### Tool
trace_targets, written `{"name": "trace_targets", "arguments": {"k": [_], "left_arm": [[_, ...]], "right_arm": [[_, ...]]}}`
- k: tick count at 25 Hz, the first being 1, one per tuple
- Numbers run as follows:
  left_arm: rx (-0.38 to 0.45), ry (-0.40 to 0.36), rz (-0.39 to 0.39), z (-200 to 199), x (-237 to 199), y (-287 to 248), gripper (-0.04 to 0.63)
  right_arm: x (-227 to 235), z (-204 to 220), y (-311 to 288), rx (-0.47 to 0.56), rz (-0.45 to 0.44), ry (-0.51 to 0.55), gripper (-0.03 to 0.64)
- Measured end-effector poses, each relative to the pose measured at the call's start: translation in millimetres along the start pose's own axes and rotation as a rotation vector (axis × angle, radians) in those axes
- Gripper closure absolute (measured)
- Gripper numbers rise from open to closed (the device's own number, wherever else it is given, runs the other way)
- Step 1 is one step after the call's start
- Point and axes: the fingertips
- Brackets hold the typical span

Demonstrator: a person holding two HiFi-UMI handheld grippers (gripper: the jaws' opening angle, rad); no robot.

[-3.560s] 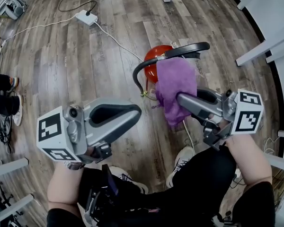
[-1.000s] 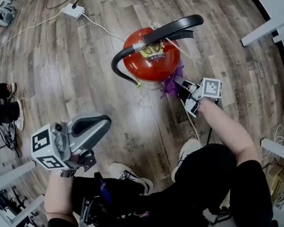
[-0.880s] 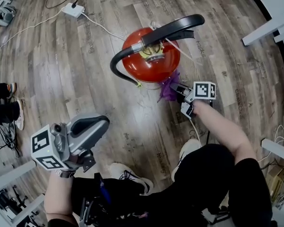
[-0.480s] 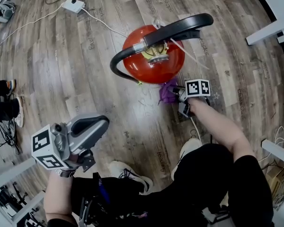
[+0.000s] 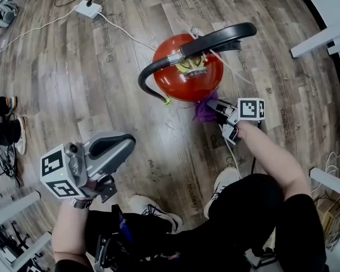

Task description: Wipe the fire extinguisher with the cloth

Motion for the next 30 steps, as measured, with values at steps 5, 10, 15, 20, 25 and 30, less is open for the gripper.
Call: {"name": "trace_targets", "arguments": {"k": [5,10,15,20,25,30], "left_arm": [[0.016,-0.01,0.027,-5,4,2,0.598],[0.029,-0.004,0.055,-7,9,3,0.598],[0.046,-0.015,0.079,-9,19,1,0.598],[0.054,-0.026,0.114,-8,34,-3,0.598],[0.055,-0.033,0.13,-8,42,-4,0.598],[0.057,-0.041,0.141,-11,47,-7,0.598]], "right_arm": [[-63,-32,27,0.069,-0.076,0.065,0.552],[-138,-53,55,0.113,-0.199,0.19,0.552],[-197,-66,82,0.124,-0.251,0.318,0.551],[-261,-83,131,0.185,-0.236,0.472,0.551],[-349,-116,152,0.125,0.059,0.976,0.552],[-399,-143,136,-0.145,0.401,1.717,0.551]]}}
Point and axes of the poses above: the fingertips, and each gripper's own axes: y backward along the fingers, x to its right, z out of its underside, and after that the axes turned 7 degrees about y, right-handed
